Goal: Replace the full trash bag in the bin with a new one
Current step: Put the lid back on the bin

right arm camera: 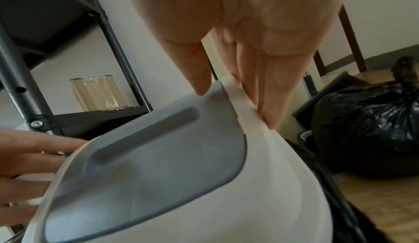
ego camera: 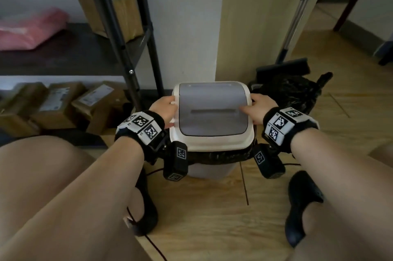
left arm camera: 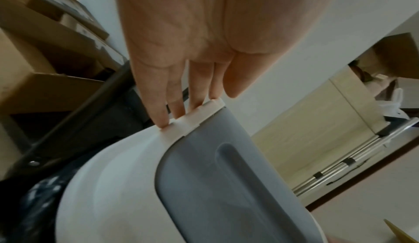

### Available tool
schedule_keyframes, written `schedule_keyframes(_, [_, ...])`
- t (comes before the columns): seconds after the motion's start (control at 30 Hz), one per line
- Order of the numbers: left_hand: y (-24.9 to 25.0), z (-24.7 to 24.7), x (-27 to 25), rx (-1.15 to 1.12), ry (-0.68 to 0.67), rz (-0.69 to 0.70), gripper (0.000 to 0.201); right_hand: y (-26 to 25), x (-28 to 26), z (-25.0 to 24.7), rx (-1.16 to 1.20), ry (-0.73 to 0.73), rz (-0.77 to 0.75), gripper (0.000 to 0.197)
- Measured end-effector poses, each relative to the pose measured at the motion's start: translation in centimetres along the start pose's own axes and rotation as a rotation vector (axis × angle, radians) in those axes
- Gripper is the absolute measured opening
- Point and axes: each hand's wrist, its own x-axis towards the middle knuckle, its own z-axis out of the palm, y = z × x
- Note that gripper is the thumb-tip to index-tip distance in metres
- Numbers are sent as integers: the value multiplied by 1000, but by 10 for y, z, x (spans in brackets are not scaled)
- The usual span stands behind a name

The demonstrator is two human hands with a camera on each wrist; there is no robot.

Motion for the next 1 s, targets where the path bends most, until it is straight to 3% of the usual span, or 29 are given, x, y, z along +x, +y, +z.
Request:
schedule_keyframes(0.1, [-12, -4, 5, -26, -18, 3, 41, -4, 3, 10, -10, -13, 23, 32])
schedule_keyframes(0.37, [-25, 5, 14, 204, -40, 124, 14, 9, -1, 20, -12, -9, 97, 34])
schedule_keyframes(0.57, [-32, 14, 7, 334, 66, 159, 38, 19, -4, 27, 73, 0, 109, 35])
schedule_keyframes(0.67, [-40, 18, 5, 359, 122, 98, 42, 25, -5, 36, 162, 28, 152, 34])
schedule_keyframes(0.8, [-52, 24, 3, 386, 76, -38, 42, 34, -7, 50, 312, -9, 261, 49])
schedule_keyframes(1.0, [-57, 24, 7, 383, 65, -58, 40, 42, 2, 52, 424, -19, 287, 48])
